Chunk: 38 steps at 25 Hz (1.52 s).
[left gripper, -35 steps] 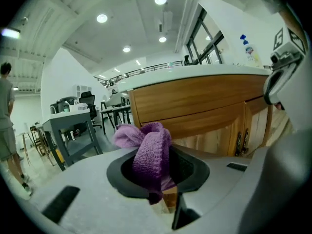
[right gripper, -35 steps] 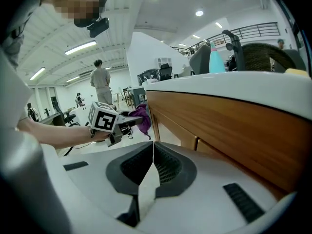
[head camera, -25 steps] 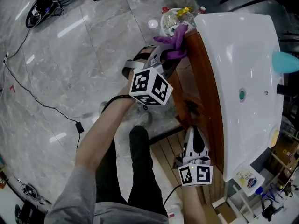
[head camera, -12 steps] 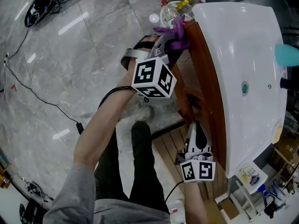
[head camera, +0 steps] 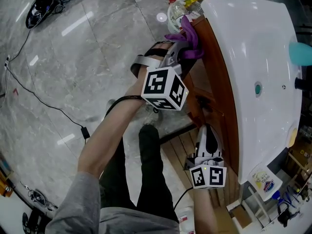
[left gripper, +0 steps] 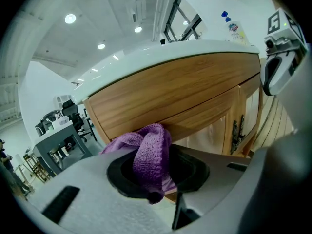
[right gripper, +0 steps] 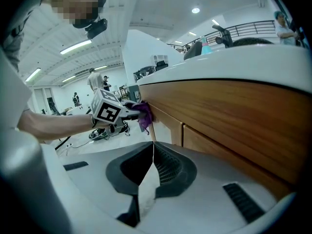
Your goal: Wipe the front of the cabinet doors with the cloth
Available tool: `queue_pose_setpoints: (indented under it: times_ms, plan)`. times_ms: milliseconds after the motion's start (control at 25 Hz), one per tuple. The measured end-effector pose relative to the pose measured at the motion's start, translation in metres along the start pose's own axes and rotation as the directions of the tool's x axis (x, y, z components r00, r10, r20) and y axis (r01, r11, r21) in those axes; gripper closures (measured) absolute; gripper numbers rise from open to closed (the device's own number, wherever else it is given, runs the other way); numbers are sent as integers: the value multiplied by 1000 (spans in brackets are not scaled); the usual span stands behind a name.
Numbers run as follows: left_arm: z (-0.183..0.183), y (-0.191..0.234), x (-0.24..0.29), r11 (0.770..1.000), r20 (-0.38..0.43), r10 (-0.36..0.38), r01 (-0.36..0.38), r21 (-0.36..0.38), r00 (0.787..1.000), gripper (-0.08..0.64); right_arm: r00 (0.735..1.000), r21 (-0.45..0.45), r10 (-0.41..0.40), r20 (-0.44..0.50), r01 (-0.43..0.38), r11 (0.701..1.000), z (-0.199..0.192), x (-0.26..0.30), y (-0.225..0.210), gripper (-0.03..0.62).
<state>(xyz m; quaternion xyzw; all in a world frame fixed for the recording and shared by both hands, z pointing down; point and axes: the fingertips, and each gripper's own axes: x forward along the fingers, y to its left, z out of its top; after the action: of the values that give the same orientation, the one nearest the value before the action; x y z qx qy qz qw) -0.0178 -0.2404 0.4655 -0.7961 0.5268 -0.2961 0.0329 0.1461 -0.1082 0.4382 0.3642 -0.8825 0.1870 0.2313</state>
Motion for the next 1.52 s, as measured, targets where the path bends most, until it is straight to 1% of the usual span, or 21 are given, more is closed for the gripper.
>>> queue_pose_setpoints:
  times_ms: [280, 520, 800, 1080, 1360, 1520]
  plan:
    - [11, -25, -4, 999, 20, -42, 42, 5, 999, 460, 1000, 8, -8, 5, 8, 1000, -3, -5, 2, 581]
    - [20, -46, -6, 997, 39, -75, 75, -5, 996, 460, 1000, 17, -18, 4, 18, 1000, -13, -13, 1, 581]
    - [34, -78, -11, 991, 60, -136, 135, 11, 989, 460, 999, 36, -46, 4, 46, 998, -20, -20, -6, 581]
    - [49, -115, -16, 977, 78, -211, 209, 34, 974, 460, 998, 50, -65, 16, 64, 997, -23, -26, -7, 581]
    - [61, -148, -20, 956, 93, -290, 286, 61, 952, 460, 996, 66, -89, 24, 87, 994, -26, -34, -7, 581]
    - [68, -167, -22, 946, 101, -323, 317, 70, 941, 460, 994, 75, -104, 29, 101, 992, -28, -40, -11, 581]
